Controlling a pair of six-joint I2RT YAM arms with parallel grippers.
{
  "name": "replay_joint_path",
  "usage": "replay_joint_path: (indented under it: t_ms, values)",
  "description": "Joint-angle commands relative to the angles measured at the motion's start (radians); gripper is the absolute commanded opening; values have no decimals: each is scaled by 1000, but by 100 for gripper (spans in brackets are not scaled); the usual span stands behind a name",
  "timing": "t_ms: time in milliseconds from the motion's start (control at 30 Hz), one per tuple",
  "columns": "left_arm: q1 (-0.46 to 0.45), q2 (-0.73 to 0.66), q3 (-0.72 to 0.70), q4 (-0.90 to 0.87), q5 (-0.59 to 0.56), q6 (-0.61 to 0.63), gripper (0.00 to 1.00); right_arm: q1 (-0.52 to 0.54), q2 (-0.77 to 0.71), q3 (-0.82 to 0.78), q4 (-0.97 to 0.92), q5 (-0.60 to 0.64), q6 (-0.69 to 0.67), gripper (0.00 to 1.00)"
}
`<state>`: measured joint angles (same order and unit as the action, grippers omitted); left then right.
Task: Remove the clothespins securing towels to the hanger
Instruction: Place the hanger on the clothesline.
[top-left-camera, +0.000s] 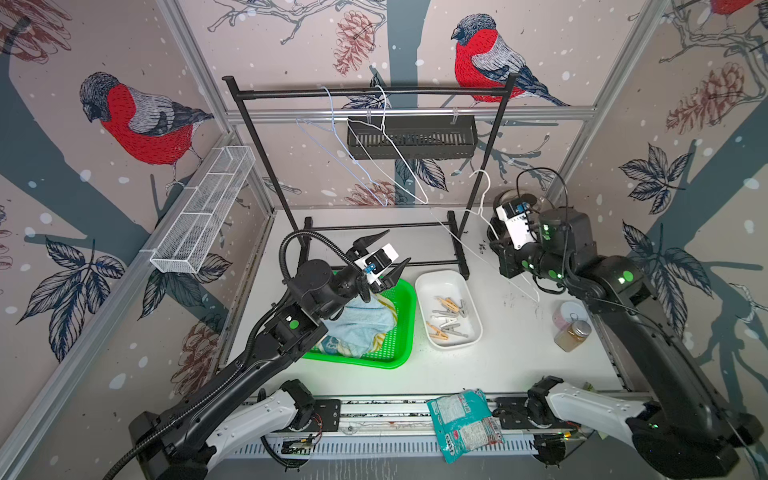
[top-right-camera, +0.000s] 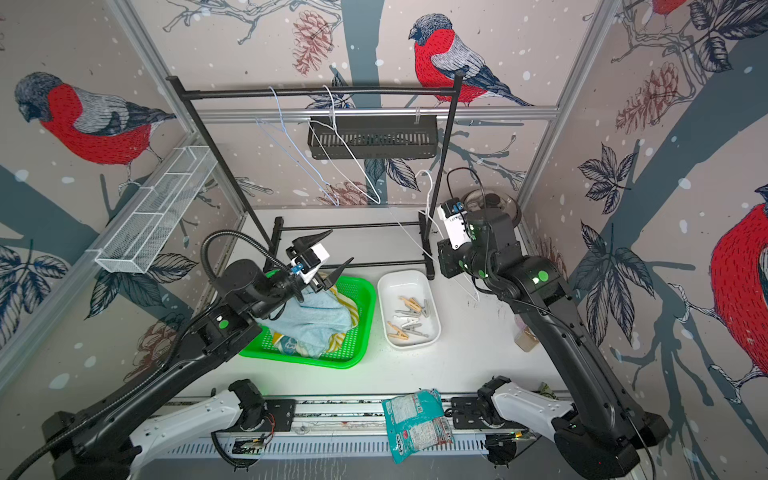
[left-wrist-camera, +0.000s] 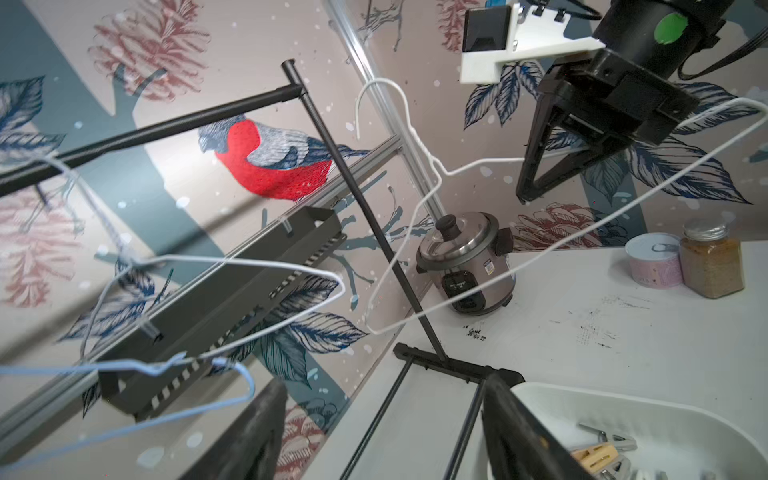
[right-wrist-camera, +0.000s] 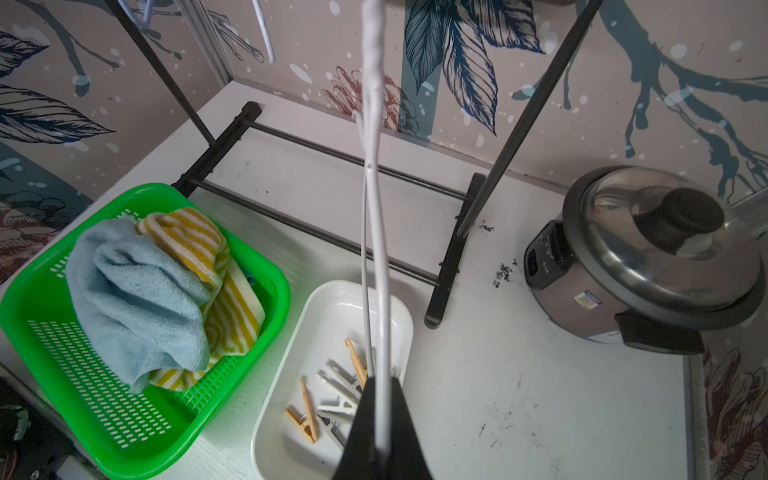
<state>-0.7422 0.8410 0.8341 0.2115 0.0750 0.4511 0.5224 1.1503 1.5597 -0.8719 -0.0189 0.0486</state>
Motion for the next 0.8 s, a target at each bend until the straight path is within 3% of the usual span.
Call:
replay_joint_path:
  t_ms: [0, 167, 467, 767]
  values:
    - [3, -92, -91, 47, -202, -165, 75, -3, 62, 66, 146, 43, -47, 0]
    - [3, -189, -173, -56, -343, -253, 75, -18, 226, 261, 215, 15, -93, 0]
    - [3, -280, -210, -171, -350, -333, 77, -37, 507, 627, 253, -78, -118, 0]
    - [4, -308, -211, -201, -365, -324, 78, -76, 634, 725, 349, -194, -56, 0]
